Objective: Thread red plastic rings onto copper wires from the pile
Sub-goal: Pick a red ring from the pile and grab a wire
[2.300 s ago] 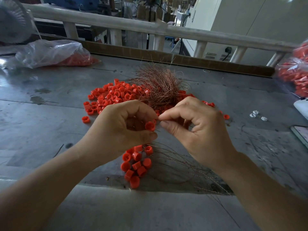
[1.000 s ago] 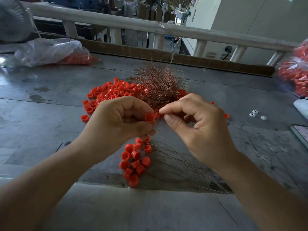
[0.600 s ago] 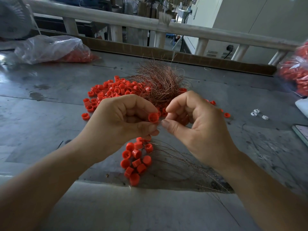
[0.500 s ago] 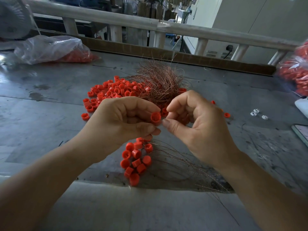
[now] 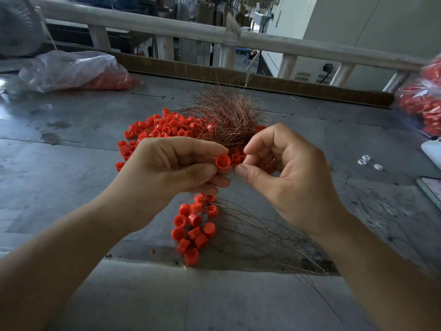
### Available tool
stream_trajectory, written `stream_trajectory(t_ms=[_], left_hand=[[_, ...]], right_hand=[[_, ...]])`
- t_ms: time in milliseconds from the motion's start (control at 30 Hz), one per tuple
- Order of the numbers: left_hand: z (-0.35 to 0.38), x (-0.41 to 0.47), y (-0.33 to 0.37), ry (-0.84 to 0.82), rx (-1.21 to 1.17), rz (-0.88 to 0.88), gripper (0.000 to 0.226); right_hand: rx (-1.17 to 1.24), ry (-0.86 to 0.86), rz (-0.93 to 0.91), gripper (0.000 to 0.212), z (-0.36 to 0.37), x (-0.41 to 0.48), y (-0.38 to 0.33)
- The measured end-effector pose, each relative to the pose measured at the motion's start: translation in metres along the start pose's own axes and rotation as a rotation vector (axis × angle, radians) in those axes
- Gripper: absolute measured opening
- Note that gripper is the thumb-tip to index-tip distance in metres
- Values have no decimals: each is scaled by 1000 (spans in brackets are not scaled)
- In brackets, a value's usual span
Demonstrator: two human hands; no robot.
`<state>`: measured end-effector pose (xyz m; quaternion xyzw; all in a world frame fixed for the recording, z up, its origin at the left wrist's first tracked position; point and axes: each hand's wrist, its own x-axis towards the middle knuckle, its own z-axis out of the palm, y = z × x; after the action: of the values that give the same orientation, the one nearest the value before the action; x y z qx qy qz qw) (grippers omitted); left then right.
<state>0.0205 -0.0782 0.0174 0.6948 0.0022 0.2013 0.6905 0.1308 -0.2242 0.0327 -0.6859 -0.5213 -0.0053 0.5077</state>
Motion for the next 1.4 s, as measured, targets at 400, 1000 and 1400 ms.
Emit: stream_trajectory(t_ms=[400,1000,1400], left_hand=[[-2,0,0,10,-37,-19,27],[-2,2,-7,-135,-183,-42,25],[-1,2,-7,-139,-331,-96,15]], right_hand=[[108,-29,78,21,-2,0,-3],[480,-178,478,37,0,3,-1],[97,-84,421,15,-16,14,27]])
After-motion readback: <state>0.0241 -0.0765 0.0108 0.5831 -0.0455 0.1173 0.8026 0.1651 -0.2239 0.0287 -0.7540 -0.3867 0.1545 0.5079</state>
